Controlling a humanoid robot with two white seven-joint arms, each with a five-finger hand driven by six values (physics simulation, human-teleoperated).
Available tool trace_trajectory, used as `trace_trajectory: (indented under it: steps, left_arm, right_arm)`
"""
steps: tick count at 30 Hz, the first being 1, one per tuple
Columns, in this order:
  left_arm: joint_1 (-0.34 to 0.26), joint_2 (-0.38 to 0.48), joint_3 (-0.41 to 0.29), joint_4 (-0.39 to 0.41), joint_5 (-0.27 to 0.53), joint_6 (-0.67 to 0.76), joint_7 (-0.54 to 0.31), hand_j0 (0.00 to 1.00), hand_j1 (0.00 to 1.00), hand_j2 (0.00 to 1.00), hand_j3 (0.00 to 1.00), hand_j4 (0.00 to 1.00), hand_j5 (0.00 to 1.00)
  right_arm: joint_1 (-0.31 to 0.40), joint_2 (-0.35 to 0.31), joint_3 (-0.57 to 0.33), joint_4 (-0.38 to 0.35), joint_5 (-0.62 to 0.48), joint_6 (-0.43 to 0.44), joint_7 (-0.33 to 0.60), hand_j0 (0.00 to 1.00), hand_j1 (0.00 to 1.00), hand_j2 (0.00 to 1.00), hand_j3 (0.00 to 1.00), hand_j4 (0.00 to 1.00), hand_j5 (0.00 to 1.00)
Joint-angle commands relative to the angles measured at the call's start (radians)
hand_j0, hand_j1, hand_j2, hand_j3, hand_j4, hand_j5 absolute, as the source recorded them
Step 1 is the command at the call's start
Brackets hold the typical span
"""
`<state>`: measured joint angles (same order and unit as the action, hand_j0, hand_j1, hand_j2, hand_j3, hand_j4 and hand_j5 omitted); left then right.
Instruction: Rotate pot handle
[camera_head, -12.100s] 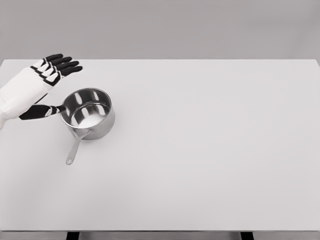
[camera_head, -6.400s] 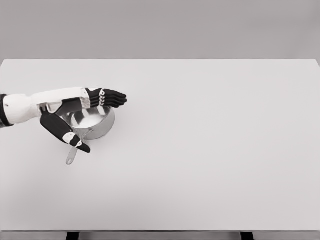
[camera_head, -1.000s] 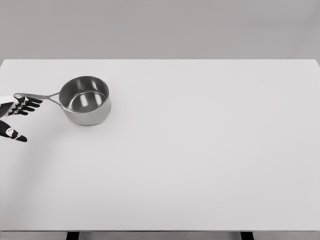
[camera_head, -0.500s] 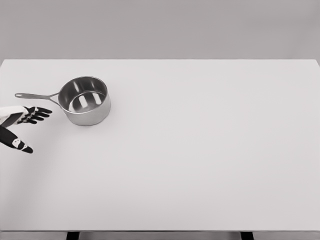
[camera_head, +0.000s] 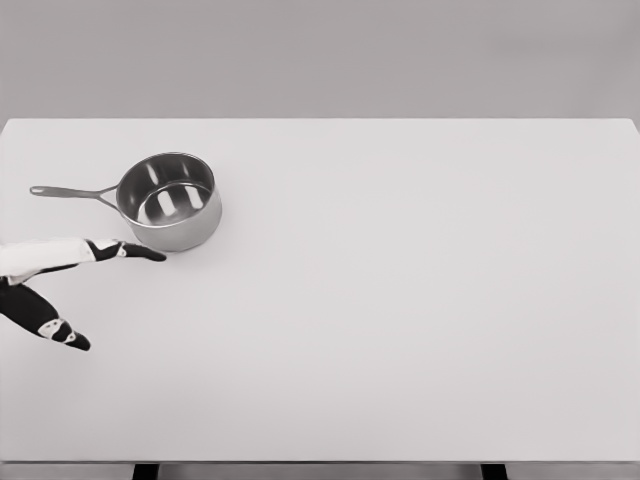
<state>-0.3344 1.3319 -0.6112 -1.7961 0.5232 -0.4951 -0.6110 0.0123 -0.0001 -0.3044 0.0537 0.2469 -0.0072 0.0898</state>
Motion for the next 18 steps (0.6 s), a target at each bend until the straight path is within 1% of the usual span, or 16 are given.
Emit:
trace_trajectory:
  steps: [1,3,7,11,13,18]
  left_arm:
    - [0.000,-0.014,0.036,-0.005,0.003,-0.116,0.000,1.00,1.00,1.00,1.00,1.00,1.00]
    - [0.002,-0.118,0.135,-0.005,0.001,-0.116,0.000,1.00,1.00,1.00,1.00,1.00,1.00]
    - [0.002,-0.177,0.209,-0.005,0.006,-0.116,0.000,1.00,1.00,1.00,1.00,1.00,1.00]
    - [-0.009,-0.191,0.214,-0.005,0.008,-0.116,0.000,1.00,1.00,1.00,1.00,1.00,1.00]
    - [-0.014,-0.227,0.215,-0.005,0.006,-0.116,0.000,1.00,1.00,1.00,1.00,1.00,1.00]
    - [-0.015,-0.227,0.219,-0.005,0.006,-0.116,0.000,1.00,1.00,1.00,1.00,1.00,1.00]
  right_arm:
    - [0.000,0.000,0.001,0.000,0.000,-0.001,0.001,1.00,1.00,1.00,1.00,1.00,1.00]
    - [0.000,0.000,0.001,0.000,0.000,0.001,0.001,1.00,1.00,1.00,1.00,1.00,1.00]
    - [0.000,0.000,0.001,0.000,0.000,-0.001,-0.001,1.00,1.00,1.00,1.00,1.00,1.00]
    - [0.000,0.000,-0.001,0.000,0.000,0.001,-0.001,1.00,1.00,1.00,1.00,1.00,1.00]
    - [0.000,0.000,0.001,0.000,0.000,-0.001,-0.001,1.00,1.00,1.00,1.00,1.00,1.00]
    - [0.000,0.000,0.001,0.000,0.000,-0.001,0.001,1.00,1.00,1.00,1.00,1.00,1.00]
